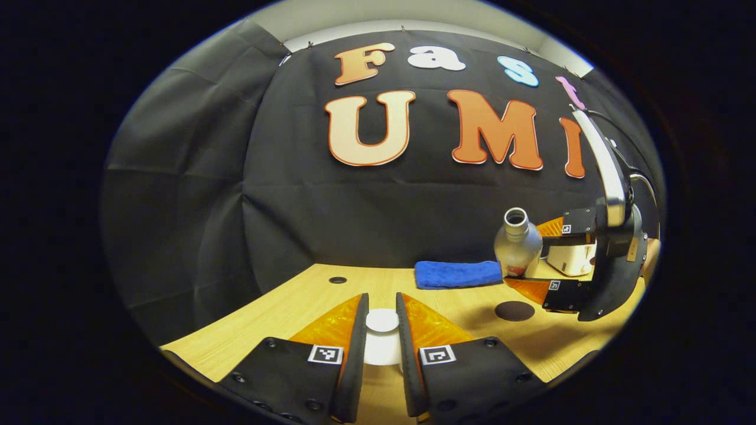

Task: Open the teacup lid with one hand, grasp the water bottle and pour water into the teacup with the other hand; after pouring, place the water bottle on the coaster and then close the teacup lid.

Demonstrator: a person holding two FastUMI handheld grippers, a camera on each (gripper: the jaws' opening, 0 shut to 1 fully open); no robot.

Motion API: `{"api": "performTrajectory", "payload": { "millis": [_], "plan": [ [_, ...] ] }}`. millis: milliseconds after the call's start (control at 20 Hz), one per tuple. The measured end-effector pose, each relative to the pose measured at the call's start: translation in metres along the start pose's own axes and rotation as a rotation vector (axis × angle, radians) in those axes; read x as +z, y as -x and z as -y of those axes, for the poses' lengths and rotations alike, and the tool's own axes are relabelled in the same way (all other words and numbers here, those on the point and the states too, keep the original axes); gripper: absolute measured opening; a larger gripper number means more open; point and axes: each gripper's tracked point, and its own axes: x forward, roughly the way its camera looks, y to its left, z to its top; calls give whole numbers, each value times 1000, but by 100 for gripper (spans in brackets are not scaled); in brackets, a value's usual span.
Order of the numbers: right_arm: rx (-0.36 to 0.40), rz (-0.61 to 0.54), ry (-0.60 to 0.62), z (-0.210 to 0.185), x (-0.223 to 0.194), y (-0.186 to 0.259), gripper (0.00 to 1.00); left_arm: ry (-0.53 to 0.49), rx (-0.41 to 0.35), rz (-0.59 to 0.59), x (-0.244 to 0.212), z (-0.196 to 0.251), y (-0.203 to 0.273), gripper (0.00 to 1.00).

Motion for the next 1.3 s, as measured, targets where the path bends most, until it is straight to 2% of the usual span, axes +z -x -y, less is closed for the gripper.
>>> {"api": "performTrajectory", "payload": {
  "millis": [150, 350, 750, 1000, 1050, 1150, 1250, 1300],
  "plan": [
    [30, 1, -142, 0, -8, -2, 80, 0, -32, 2, -1, 17, -7, 33],
    [10, -9, -292, 19, -30, 10, 80, -10, -65, -1, -5, 38, -16, 33],
    [-71, -30, -468, 51, -51, 5, 79, -3, -96, -74, -41, 58, -33, 34],
    [-86, -42, -562, 65, -58, -2, 80, -9, -112, -120, -62, 63, -40, 34],
    [-86, -44, -577, 65, -61, -2, 79, -9, -112, -138, -69, 63, -42, 30],
    [-83, -43, -604, 68, -65, -4, 80, -10, -110, -150, -72, 62, -40, 37],
    [-83, -48, -626, 71, -65, -6, 80, -10, -128, -161, -72, 70, -42, 29],
    [-83, -49, -639, 71, -65, -8, 80, -20, -122, -180, -77, 69, -41, 33]
  ]
}}
